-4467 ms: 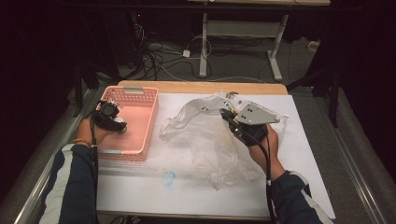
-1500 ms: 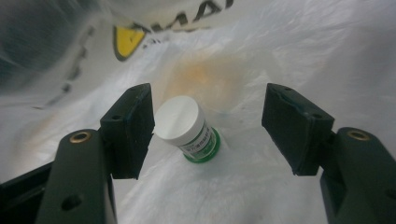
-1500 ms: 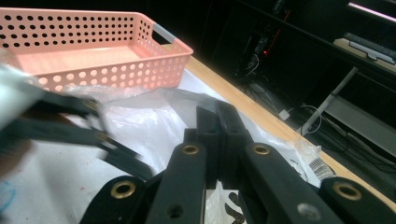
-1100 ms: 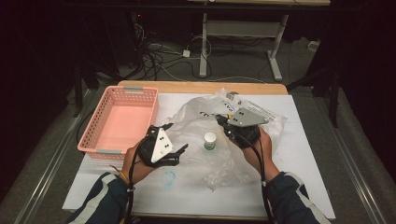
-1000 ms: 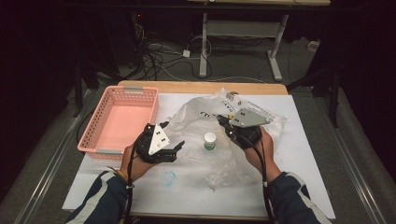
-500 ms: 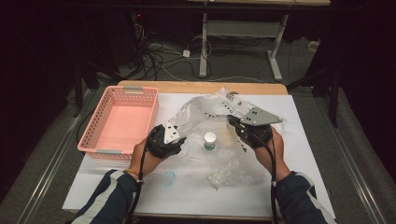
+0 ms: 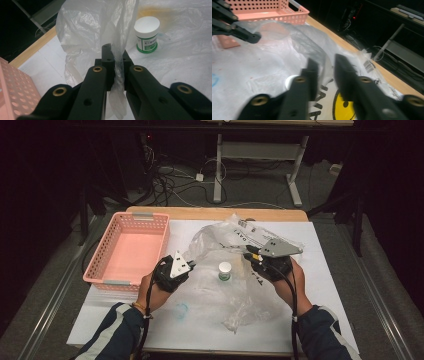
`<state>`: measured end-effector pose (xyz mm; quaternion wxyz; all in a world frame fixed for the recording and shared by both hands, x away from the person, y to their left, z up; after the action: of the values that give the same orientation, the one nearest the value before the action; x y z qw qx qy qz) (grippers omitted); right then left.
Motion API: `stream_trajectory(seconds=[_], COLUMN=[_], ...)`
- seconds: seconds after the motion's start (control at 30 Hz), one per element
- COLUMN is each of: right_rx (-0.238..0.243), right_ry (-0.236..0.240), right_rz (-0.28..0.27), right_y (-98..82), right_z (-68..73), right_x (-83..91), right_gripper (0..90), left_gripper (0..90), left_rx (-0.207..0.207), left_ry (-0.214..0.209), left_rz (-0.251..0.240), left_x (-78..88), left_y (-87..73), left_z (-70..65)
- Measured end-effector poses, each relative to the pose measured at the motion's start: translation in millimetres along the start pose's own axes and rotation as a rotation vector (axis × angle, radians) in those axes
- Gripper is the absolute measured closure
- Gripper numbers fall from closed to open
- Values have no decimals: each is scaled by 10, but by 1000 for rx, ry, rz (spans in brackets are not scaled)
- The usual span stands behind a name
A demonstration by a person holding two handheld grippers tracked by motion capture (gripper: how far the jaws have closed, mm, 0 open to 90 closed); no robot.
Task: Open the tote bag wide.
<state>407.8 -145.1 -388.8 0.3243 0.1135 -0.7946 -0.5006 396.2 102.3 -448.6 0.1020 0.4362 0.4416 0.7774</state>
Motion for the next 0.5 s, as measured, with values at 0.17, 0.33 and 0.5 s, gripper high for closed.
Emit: stream_trajectory(seconds=[0.17,0.33,0.5], right_rx=[10,24,50], right_ry=[29,76,169], right_rz=[-21,-38,-20], right_y=[-35,-138,-347], right_z=[88,207,399], right_x=[257,482,689], right_gripper=[463,378,300], left_gripper=[862,862,862], left_rx=[-8,-12,-18], left_ry=[0,0,-4], left_rz=[14,19,32], left_x=[-22,-28,-53], left_y=[-23,-30,-55], left_z=[-7,-14,-37])
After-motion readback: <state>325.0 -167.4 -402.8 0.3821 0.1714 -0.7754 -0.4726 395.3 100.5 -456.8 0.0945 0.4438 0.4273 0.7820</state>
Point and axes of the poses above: each handheld gripper's, and its own axes: x roughly backward along the jaws, y roughly out of its top, z roughly to its left, the point moved 5 cm from there along -x, roughly forward along the jaws, and after that the axes turned 5 degrees about -y, right-handed, at the moved point
